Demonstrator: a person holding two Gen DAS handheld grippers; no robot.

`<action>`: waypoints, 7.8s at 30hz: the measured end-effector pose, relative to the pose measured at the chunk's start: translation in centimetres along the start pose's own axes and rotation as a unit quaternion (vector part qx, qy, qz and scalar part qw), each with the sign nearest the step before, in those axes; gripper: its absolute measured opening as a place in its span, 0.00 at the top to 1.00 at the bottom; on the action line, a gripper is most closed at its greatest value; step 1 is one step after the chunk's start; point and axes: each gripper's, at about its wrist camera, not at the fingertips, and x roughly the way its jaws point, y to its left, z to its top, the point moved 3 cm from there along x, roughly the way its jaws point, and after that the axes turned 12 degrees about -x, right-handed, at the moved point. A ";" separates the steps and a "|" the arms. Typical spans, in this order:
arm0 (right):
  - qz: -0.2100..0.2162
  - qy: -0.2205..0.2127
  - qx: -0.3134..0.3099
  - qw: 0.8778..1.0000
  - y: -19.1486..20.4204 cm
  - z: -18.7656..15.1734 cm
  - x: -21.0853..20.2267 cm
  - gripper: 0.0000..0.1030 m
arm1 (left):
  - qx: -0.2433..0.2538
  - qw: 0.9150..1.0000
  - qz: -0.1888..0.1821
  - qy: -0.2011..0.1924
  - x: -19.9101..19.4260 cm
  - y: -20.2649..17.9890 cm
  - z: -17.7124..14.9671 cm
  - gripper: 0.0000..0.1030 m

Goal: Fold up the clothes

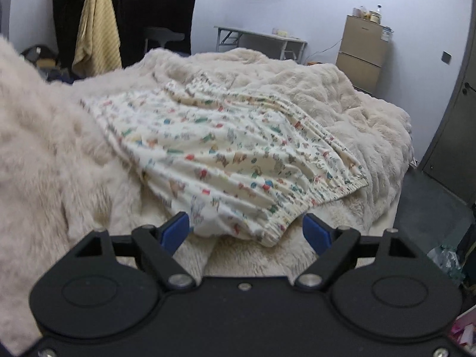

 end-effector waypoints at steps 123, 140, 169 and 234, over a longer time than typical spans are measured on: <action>-0.070 0.003 -0.252 0.965 5.5 -0.6 7.6 0.86 | 0.222 0.973 0.059 0.037 7.1 -2.2 -3.5 0.97; -0.086 -0.015 -0.250 0.964 5.5 -0.2 5.4 0.72 | 0.251 0.954 0.161 -0.039 4.1 -1.5 -3.0 0.75; -0.096 -0.176 -0.107 0.974 -7.6 5.0 3.8 0.95 | 0.201 0.968 0.123 -0.082 10.1 6.8 16.5 0.95; -0.178 0.069 0.088 0.978 -23.1 5.6 24.1 0.56 | -0.151 0.973 0.053 0.167 42.2 23.4 31.6 0.45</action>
